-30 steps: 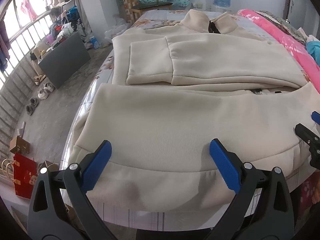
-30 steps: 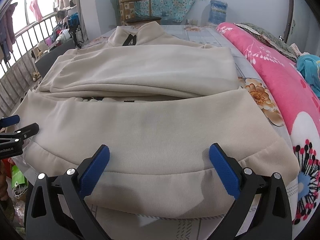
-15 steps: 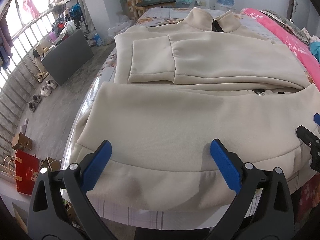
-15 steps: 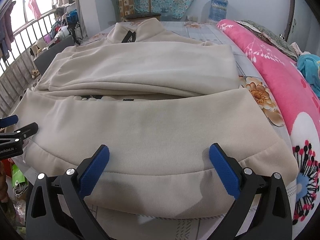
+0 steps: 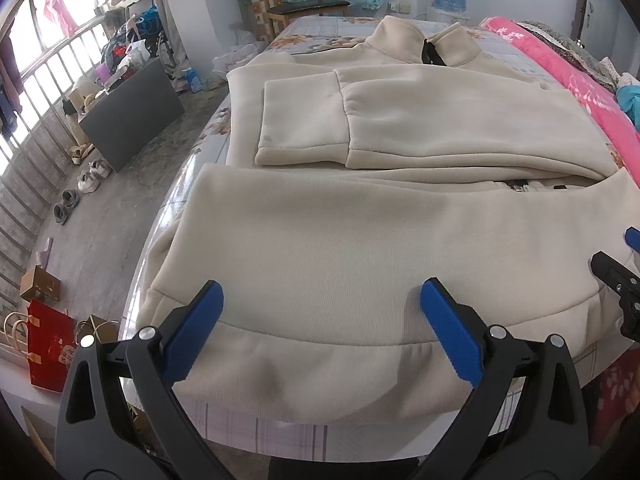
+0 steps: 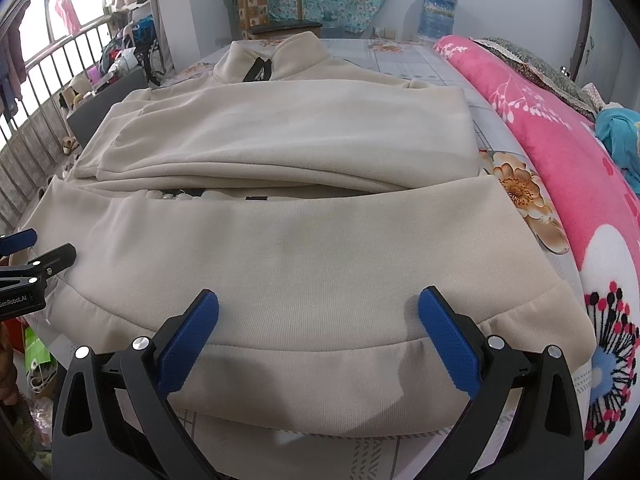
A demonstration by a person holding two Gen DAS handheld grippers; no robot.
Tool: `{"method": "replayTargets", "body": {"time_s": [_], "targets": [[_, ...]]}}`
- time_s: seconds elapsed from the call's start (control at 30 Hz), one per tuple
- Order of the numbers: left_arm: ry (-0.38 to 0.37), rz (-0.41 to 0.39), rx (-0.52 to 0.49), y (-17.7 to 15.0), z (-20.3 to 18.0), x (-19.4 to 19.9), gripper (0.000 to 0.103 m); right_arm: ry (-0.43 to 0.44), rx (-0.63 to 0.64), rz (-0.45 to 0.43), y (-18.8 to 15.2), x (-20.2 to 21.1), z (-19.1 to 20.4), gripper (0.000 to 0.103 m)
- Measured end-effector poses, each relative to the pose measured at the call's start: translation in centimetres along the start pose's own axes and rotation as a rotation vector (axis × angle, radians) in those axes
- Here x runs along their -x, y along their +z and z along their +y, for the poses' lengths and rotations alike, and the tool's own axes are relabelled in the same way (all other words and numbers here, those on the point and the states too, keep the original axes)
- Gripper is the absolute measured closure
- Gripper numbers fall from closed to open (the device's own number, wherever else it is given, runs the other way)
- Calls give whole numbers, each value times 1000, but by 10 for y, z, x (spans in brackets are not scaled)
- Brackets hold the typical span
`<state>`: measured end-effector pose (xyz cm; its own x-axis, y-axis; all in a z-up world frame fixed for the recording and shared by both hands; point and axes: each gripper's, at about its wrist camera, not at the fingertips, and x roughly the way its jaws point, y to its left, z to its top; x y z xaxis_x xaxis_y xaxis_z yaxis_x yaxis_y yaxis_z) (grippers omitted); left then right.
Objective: Fold large clothes
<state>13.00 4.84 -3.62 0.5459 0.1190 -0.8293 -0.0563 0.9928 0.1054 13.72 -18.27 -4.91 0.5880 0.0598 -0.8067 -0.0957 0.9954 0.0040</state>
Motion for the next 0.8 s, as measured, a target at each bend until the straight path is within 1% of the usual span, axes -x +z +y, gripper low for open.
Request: {"method": "replayTargets", "body": {"time_s": [0.17, 0.23, 0.3, 0.37, 0.43, 0.47, 0.5, 0.53, 0.6, 0.63, 0.67, 0.73, 0.8], "targets": [[-15, -14, -24, 0, 2, 1, 7, 3, 1, 18, 2, 0, 0, 6], [-24, -33, -25, 3, 7, 5, 7, 10, 1, 54, 7, 0, -1, 6], [-52, -88, -19, 12, 18, 17, 7, 22, 0, 84, 16, 3, -3, 6], [-63, -156, -14, 28, 32, 31, 7, 42, 16, 69, 29, 14, -3, 6], [-96, -209, -16, 51, 44, 41, 7, 78, 53, 36, 52, 30, -1, 6], [-124, -215, -18, 63, 48, 43, 7, 90, 72, 21, 63, 36, 1, 6], [-167, -211, -20, 78, 52, 44, 8, 102, 91, 7, 75, 41, 2, 6], [-228, -205, -12, 98, 58, 43, 8, 120, 114, -13, 94, 48, 4, 6], [-301, -205, -2, 130, 62, 38, 8, 144, 142, -31, 123, 51, 8, 6], [-322, -204, -1, 143, 61, 35, 8, 158, 146, -31, 136, 50, 8, 6], [-341, -200, 3, 166, 59, 25, 8, 187, 151, -25, 154, 44, 8, 6], [-353, -193, 3, 193, 52, 8, 9, 224, 150, 9, 190, 22, 8, 6], [-379, -163, 18, 227, 42, -20, 15, 198, 155, 27, 221, -1, 7, 6]]}}
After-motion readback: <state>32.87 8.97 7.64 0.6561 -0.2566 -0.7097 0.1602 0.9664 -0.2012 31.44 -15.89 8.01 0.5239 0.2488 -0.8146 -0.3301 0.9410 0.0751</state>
